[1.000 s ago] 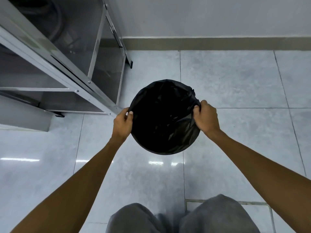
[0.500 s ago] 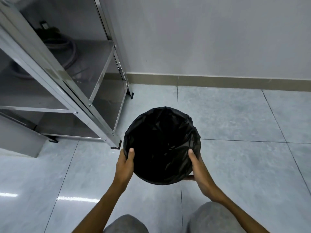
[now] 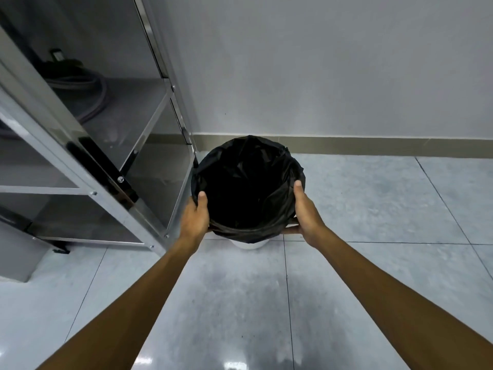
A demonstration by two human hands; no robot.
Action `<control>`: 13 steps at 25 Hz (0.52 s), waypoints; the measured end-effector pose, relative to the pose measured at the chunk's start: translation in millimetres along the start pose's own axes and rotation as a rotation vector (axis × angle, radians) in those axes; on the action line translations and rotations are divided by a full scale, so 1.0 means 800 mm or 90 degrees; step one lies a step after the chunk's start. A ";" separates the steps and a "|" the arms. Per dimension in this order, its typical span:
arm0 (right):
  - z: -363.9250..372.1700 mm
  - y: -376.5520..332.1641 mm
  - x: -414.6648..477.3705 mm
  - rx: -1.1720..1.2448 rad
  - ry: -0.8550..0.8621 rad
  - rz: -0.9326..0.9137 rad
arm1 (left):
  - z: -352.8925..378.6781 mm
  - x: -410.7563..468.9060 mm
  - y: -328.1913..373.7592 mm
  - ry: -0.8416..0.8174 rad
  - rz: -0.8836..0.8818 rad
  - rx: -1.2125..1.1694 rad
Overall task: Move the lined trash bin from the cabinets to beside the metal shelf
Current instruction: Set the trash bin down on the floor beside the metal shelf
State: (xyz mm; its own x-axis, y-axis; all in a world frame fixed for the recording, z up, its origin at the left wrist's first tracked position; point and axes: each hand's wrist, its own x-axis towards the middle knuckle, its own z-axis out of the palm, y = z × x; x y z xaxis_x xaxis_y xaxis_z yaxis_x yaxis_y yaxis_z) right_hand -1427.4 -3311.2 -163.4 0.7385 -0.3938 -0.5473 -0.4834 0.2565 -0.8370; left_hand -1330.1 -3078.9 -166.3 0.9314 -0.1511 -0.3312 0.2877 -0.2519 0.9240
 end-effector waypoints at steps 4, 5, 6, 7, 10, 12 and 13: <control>0.002 -0.020 0.032 0.014 0.006 -0.016 | 0.014 0.039 0.016 0.004 -0.002 -0.018; 0.002 -0.022 0.040 0.018 0.009 -0.015 | 0.017 0.048 0.017 0.011 -0.005 -0.021; 0.002 -0.025 0.046 0.020 0.012 -0.014 | 0.020 0.055 0.020 0.016 -0.003 -0.021; 0.003 -0.027 0.052 0.021 0.014 -0.013 | 0.022 0.061 0.022 0.019 -0.003 -0.021; 0.003 -0.033 0.065 0.020 0.020 -0.010 | 0.026 0.073 0.029 0.020 -0.003 -0.023; 0.004 -0.038 0.072 0.016 0.026 -0.008 | 0.026 0.080 0.032 0.022 -0.002 -0.025; 0.004 -0.041 0.075 0.014 0.029 -0.008 | 0.026 0.083 0.033 0.025 -0.005 -0.014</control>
State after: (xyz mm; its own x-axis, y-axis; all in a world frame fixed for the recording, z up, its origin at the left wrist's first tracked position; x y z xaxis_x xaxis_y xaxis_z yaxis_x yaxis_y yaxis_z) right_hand -1365.7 -3340.1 -168.4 0.7221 -0.4371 -0.5363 -0.4633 0.2702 -0.8440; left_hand -1265.2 -3115.8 -167.7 0.9370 -0.1116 -0.3310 0.2992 -0.2324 0.9255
